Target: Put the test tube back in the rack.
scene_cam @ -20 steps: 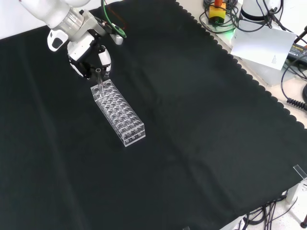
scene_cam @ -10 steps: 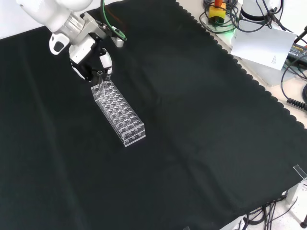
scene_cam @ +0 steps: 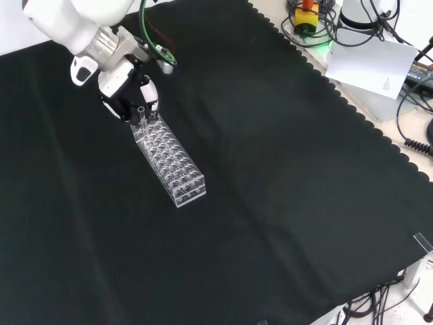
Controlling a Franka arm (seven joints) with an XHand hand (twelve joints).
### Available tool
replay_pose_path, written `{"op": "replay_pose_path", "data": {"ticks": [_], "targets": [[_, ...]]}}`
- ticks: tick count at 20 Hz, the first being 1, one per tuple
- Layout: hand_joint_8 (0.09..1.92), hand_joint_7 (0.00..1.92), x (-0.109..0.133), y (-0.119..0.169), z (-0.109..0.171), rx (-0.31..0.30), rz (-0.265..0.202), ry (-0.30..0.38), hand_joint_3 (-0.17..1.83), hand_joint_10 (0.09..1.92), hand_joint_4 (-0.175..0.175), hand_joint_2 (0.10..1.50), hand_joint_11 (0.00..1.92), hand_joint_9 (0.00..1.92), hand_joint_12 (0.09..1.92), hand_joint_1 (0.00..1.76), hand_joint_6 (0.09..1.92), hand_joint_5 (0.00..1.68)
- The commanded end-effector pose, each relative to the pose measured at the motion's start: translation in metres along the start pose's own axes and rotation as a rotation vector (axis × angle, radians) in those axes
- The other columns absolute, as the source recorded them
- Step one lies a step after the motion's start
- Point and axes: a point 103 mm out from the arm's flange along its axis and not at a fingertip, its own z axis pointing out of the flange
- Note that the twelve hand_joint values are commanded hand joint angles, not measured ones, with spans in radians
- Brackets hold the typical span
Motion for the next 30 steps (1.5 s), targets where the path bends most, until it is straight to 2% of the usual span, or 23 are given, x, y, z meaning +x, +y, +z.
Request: {"op": "replay_pose_path", "data": {"ticks": [1, 16, 19, 21, 23, 25, 27, 30], "targets": [[0.71, 1.45, 0.004, 0.013, 0.017, 0.015, -0.007, 0.01, 0.73, 0.09, -0.175, 0.56, 0.91, 1.55, 1.17, 1.44, 0.39, 1.35], [0.71, 1.45, -0.002, 0.018, 0.041, 0.042, -0.015, 0.038, 0.73, 0.09, -0.175, 0.56, 0.91, 1.55, 1.17, 1.44, 0.38, 1.35], [0.71, 1.45, 0.002, 0.019, 0.042, 0.041, -0.005, 0.029, 0.73, 0.09, -0.175, 0.56, 0.91, 1.55, 1.17, 1.44, 0.38, 1.35], [0.71, 1.45, 0.0, 0.018, 0.041, 0.033, -0.015, 0.037, 0.73, 0.09, -0.175, 0.56, 0.91, 1.55, 1.17, 1.44, 0.38, 1.35], [0.68, 1.44, -0.004, 0.016, 0.04, 0.052, -0.039, 0.07, 0.73, 0.09, -0.175, 0.56, 0.89, 1.57, 1.18, 1.4, 0.37, 1.35], [0.63, 1.39, -0.007, 0.012, 0.036, 0.074, -0.06, 0.098, 0.66, 0.09, -0.163, 0.62, 0.79, 1.53, 1.26, 1.3, 0.41, 1.35], [0.74, 1.15, -0.008, 0.009, 0.03, 0.077, -0.076, 0.111, 0.73, 0.09, -0.105, 0.56, 0.61, 1.38, 1.35, 1.2, 0.47, 1.16], [0.9, 0.68, -0.007, 0.003, 0.021, 0.066, -0.095, 0.116, 0.79, 0.09, -0.018, 0.48, 0.34, 1.07, 1.48, 1.12, 0.61, 0.82]]}}
